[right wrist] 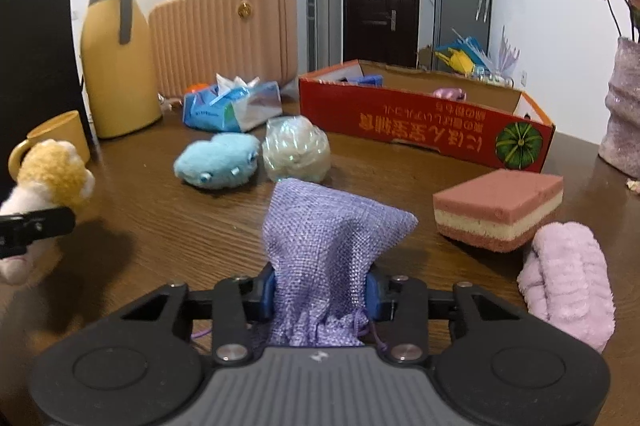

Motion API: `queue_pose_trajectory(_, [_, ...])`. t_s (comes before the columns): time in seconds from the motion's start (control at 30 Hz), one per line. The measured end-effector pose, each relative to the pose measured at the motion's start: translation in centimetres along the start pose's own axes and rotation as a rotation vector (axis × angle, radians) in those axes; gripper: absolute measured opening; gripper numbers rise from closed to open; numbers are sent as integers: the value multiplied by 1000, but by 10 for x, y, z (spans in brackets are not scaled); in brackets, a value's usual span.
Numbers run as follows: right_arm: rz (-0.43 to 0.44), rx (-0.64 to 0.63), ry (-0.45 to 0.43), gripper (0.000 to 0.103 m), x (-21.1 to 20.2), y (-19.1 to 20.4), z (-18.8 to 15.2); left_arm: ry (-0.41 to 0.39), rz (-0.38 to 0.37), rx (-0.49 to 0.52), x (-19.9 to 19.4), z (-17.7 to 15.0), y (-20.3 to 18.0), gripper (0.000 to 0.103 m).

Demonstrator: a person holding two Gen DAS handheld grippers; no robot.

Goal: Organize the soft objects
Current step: 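Carry the plush toy and burlap bag in both grippers toward the cardboard box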

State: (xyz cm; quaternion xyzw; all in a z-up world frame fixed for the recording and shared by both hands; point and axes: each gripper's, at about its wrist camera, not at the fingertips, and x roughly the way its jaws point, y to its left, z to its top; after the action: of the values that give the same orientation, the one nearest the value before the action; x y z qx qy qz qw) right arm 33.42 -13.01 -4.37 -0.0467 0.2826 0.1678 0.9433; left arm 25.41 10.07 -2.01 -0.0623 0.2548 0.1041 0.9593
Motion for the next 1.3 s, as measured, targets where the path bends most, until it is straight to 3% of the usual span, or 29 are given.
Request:
queue_pose_trajectory(0.4, [-22, 5, -131, 39, -24, -7, 16, -60, 22, 13, -9, 15, -11, 55])
queue_pose_trajectory(0.83, [-40, 40, -265, 39, -42, -28, 52, -115, -43, 29, -12, 41, -53, 55])
queue_pose_trajectory(1.3, [-63, 117, -350, 39, -35, -66, 81, -144, -107, 14, 11, 74, -103, 55])
